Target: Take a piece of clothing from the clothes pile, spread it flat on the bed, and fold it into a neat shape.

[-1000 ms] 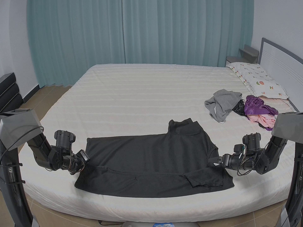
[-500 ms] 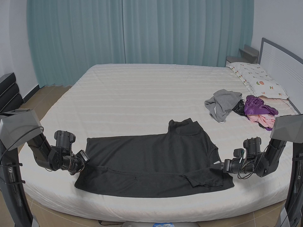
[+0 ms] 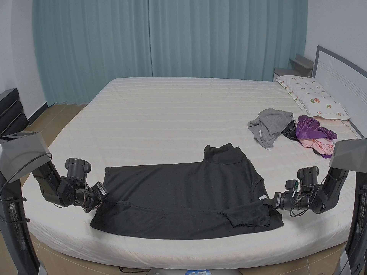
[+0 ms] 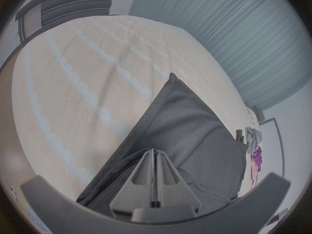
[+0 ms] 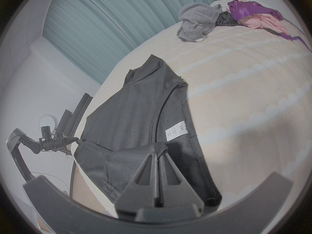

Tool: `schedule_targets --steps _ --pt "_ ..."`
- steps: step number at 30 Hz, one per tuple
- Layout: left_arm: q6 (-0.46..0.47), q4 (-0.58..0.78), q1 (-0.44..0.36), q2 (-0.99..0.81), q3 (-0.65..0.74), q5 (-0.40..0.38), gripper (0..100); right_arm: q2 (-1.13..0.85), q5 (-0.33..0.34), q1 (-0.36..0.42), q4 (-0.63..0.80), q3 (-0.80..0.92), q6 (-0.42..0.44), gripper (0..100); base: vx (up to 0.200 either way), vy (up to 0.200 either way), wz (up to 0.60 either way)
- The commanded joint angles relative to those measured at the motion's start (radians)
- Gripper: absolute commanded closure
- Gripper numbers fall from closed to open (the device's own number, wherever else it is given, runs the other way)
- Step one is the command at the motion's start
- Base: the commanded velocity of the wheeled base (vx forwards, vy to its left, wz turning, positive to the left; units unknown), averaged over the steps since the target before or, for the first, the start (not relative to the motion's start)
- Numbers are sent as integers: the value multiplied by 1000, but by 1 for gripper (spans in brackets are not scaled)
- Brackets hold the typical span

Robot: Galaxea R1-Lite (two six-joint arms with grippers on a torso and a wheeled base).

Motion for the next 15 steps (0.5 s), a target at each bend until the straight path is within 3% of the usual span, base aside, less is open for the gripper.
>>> schedule_targets --steps 1,6,15 --pt "0 34 5 -36 1 0 100 -26 4 -16 0 17 5 100 0 0 0" --pt "0 101 11 -96 3 -1 100 -95 62 -26 0 76 6 100 0 0 0" --pt "33 179 29 -191 47 -4 100 -192 91 -30 -73 201 8 100 0 0 0"
